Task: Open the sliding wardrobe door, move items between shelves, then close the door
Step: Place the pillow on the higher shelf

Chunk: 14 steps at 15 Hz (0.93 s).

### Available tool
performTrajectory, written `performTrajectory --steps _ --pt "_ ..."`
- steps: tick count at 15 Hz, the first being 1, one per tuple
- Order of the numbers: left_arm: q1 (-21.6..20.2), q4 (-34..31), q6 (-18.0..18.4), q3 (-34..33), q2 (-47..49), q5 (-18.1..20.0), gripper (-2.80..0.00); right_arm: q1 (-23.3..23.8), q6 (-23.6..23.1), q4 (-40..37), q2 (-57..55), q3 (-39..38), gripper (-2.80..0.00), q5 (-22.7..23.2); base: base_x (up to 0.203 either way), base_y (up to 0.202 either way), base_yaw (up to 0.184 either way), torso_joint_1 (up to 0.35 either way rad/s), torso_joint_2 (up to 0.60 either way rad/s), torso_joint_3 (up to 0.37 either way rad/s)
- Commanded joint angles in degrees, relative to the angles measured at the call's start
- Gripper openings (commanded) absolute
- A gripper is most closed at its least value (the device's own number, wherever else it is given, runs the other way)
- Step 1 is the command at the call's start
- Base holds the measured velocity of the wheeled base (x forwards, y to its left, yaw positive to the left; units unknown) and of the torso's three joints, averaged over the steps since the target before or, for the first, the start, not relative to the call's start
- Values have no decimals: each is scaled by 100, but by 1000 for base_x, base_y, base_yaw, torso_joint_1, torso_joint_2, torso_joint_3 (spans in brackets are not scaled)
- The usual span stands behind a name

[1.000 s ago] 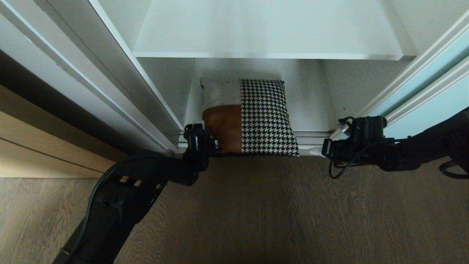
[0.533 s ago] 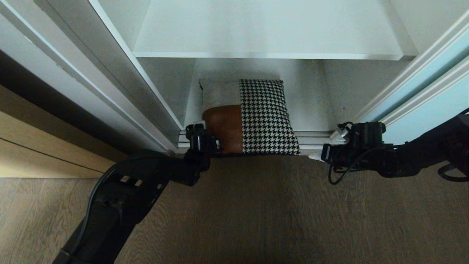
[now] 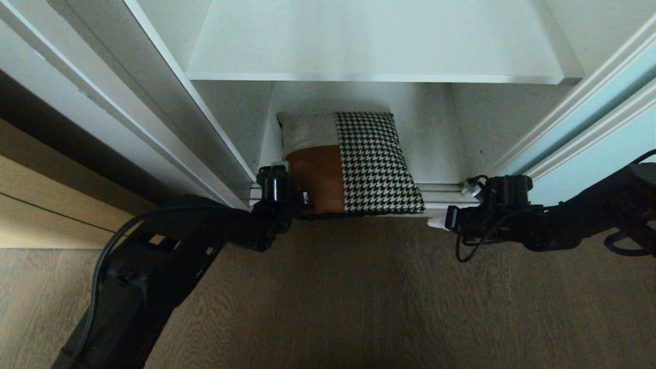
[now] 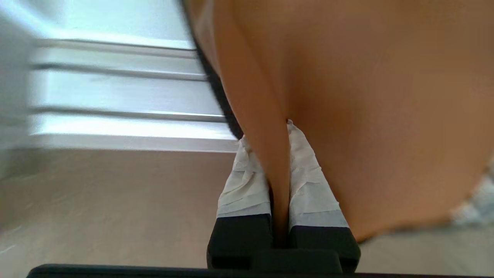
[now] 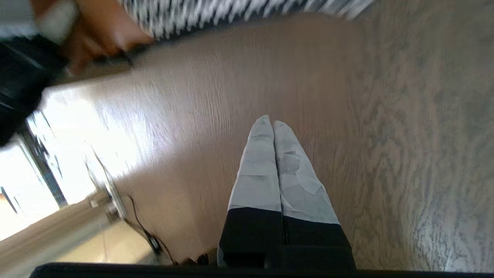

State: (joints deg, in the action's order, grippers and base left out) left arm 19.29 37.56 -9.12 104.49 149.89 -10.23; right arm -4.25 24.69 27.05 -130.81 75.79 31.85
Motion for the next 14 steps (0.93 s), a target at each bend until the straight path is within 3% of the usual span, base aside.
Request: performTrajectory --steps 1,4,6,7,9,14 --pt "5 -32 -11 -22 -146 425 -280 -52 -121 11 -147 -1 -280 22 0 0 0 0 0 0" --pt "-78 -349 -28 198 32 1017 -280 -170 -166 6 -498 222 -280 6 0 0 0 0 0 0" --pt "-144 -555 -166 686 177 1090 -280 -317 -194 -33 -913 738 -280 -46 0 0 0 0 0 0" --pt "-188 -561 -192 692 176 1020 -280 -367 -193 -69 -1118 1004 -280 -119 0 0 0 0 0 0" --pt "-238 -389 -177 671 240 428 -280 -572 -194 -103 -1504 1517 -280 -482 0 0 0 0 0 0" --pt "-250 -211 -166 617 445 357 -280 -900 -176 -216 -1878 2198 -280 -661 0 0 0 0 0 0"
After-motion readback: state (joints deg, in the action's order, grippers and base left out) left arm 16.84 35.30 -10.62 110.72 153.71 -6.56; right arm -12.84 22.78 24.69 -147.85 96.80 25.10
